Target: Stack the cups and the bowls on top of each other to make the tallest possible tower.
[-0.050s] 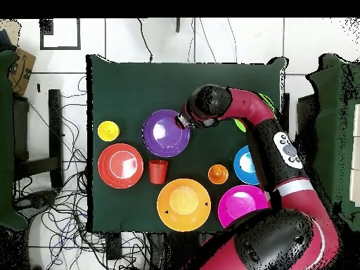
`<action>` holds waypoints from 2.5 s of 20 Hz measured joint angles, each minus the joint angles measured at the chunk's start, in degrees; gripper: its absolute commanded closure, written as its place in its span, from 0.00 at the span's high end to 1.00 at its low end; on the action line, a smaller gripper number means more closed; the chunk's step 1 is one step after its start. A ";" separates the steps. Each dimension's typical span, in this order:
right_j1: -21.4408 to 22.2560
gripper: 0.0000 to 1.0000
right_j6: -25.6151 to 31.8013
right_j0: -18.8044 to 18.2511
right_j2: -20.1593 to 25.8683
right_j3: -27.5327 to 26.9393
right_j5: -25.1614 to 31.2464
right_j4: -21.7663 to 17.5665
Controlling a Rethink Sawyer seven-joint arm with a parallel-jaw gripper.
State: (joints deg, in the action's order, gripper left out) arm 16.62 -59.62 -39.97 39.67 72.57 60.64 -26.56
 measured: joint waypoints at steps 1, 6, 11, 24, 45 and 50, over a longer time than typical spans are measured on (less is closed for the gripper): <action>-0.02 0.00 0.00 0.07 0.00 -0.14 0.00 -0.01; -0.14 0.00 0.00 0.67 -0.02 -1.03 0.02 -0.13; -0.28 0.00 0.00 1.55 -0.02 -2.24 0.68 -0.27; -0.62 0.00 0.00 2.71 -0.03 -4.01 1.30 -0.63; -0.72 0.00 0.00 2.71 -0.03 -4.22 1.47 -1.06; -1.07 0.00 0.00 2.71 -0.02 -4.60 1.55 -1.07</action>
State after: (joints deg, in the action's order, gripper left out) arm 15.55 -59.62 -37.26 39.64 67.97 62.20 -27.63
